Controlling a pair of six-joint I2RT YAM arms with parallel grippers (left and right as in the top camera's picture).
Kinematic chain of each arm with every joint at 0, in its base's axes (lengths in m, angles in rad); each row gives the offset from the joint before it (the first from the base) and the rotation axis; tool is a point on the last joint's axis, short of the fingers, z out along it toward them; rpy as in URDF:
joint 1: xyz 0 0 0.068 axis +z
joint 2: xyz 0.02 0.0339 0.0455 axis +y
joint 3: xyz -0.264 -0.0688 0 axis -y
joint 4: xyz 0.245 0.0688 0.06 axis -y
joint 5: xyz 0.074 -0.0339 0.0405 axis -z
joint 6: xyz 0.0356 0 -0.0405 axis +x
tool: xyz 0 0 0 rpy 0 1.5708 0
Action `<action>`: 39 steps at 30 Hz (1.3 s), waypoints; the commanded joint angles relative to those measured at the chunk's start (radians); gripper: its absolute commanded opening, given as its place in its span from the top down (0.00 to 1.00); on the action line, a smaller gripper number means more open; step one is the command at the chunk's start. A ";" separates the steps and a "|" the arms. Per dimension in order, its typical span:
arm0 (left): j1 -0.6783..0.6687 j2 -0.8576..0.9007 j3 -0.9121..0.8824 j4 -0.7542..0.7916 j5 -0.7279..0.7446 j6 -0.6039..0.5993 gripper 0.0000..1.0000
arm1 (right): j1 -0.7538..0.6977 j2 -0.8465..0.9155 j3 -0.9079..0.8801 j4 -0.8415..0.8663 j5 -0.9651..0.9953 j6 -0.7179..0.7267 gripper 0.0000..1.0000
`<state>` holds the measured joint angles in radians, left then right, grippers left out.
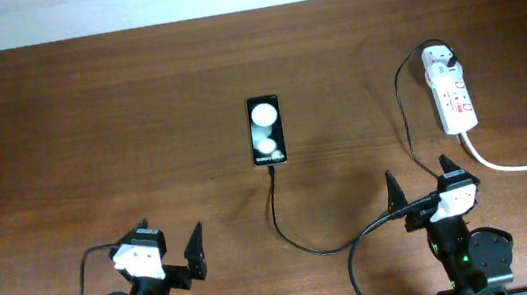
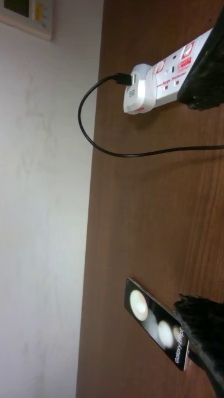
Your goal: Plug charger to phone and switch on socket
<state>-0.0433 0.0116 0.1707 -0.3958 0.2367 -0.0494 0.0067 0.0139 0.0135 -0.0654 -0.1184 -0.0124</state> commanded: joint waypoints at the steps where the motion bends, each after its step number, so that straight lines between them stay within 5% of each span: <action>1: 0.003 -0.006 -0.073 0.104 0.011 -0.009 0.01 | -0.007 -0.010 -0.008 0.001 -0.006 -0.006 0.01; 9: 0.003 -0.007 -0.159 0.336 -0.105 0.012 0.01 | -0.007 -0.010 -0.008 0.001 -0.006 -0.006 0.01; 16: 0.003 -0.007 -0.162 0.332 -0.039 0.206 0.01 | -0.007 -0.010 -0.008 0.001 -0.006 -0.006 0.01; 39: 0.003 -0.005 -0.162 0.332 -0.042 0.201 0.01 | -0.007 -0.010 -0.008 0.001 -0.006 -0.006 0.01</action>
<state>-0.0433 0.0109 0.0162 -0.0658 0.1802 0.1352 0.0067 0.0139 0.0135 -0.0654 -0.1184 -0.0128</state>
